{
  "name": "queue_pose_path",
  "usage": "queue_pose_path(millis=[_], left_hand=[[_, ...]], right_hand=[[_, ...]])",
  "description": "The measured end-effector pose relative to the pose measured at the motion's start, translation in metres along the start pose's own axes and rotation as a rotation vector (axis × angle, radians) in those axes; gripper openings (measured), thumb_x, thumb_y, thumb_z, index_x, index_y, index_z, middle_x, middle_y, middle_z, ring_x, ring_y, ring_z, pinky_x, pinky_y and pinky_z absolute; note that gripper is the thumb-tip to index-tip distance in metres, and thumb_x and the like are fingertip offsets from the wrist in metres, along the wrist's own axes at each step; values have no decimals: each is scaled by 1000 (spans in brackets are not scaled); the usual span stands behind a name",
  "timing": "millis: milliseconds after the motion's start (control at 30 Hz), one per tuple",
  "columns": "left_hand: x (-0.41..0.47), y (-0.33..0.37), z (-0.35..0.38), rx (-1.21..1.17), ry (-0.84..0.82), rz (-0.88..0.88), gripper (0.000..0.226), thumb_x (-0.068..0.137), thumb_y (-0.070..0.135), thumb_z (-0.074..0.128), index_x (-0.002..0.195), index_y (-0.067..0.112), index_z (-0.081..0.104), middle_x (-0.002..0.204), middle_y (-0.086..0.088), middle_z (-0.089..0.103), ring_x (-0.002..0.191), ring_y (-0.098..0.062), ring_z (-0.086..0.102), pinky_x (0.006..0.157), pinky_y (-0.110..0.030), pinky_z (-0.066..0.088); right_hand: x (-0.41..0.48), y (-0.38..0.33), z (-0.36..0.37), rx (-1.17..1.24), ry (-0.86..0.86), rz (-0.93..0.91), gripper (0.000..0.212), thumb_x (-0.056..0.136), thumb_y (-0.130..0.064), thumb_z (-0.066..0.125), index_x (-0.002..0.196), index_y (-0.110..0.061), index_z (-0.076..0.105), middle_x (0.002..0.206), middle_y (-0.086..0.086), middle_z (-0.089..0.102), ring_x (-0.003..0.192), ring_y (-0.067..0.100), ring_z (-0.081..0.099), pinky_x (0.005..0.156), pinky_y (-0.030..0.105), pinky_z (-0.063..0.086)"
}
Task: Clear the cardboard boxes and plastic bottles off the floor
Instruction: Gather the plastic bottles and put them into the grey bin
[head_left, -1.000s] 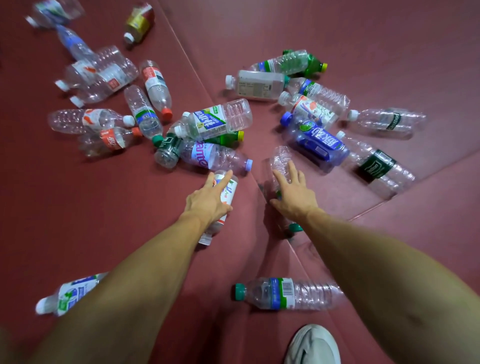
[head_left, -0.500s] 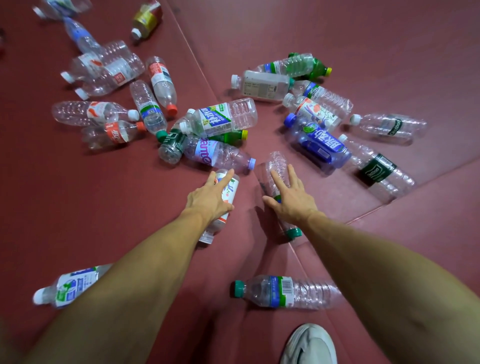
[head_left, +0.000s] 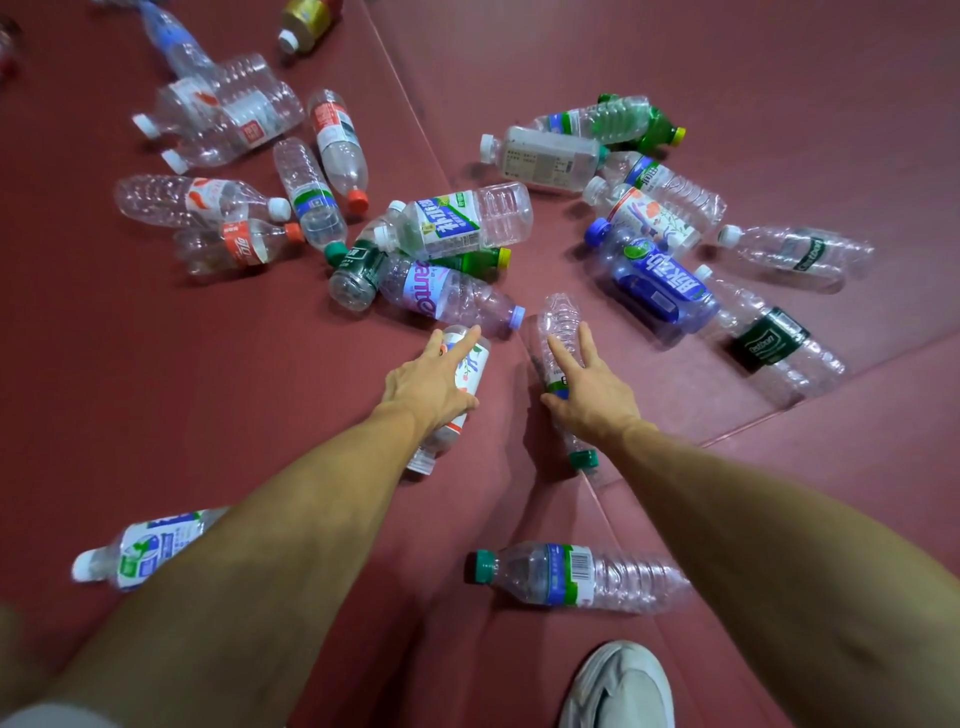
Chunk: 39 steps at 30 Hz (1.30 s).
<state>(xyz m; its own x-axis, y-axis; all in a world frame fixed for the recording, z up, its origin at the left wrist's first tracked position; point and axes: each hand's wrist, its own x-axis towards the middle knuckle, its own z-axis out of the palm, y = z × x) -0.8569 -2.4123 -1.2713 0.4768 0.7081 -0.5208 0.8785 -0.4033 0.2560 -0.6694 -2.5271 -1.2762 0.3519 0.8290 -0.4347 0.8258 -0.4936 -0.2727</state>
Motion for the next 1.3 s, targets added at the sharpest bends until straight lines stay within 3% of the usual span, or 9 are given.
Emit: queue_pose_path(millis=[233,400,633,933,1133,1300], left_hand=[[-4,5,0,2,7,-2,96,87,46,70,153,55,1,168,0,2,132,-37,50,102,-43,41],[-29,31,-32,-16,-19,38,97,83,47,72,155,51,7,166,0,11,130,-36,52,100,-41,43],[-132,119,-194,-32,24,157,93,84,44,69,156,48,11,165,1,13,128,-35,53,98,-43,44],[-301,198,-421,18,-53,297,93,81,45,70,156,45,15,152,-5,35,129,-35,51,99,-44,44],[-381,245,-511,29,-50,513,93,78,47,72,156,42,21,152,-5,40,130,-36,49,101,-44,43],[-451,292,-545,76,-52,780,94,78,47,74,157,34,24,145,-9,48,131,-31,49,100,-40,41]], right_hand=[[0,-3,-10,19,3,-19,82,94,-36,64,159,-35,14,167,-3,-15,148,26,28,105,40,42],[-25,-5,-70,-19,40,2,79,95,-35,63,159,-34,17,167,-2,-12,147,26,28,104,41,42],[-126,-50,-240,6,46,75,77,96,-32,61,159,-30,16,168,0,-12,144,28,34,98,40,45],[-304,-131,-467,148,126,194,76,98,-32,59,159,-29,15,167,1,-13,144,28,31,100,41,46],[-430,-173,-550,230,246,414,73,98,-33,58,159,-28,18,168,0,-11,141,31,36,104,41,43],[-542,-193,-570,233,347,620,73,98,-32,59,159,-31,18,167,-3,-11,142,29,34,103,39,41]])
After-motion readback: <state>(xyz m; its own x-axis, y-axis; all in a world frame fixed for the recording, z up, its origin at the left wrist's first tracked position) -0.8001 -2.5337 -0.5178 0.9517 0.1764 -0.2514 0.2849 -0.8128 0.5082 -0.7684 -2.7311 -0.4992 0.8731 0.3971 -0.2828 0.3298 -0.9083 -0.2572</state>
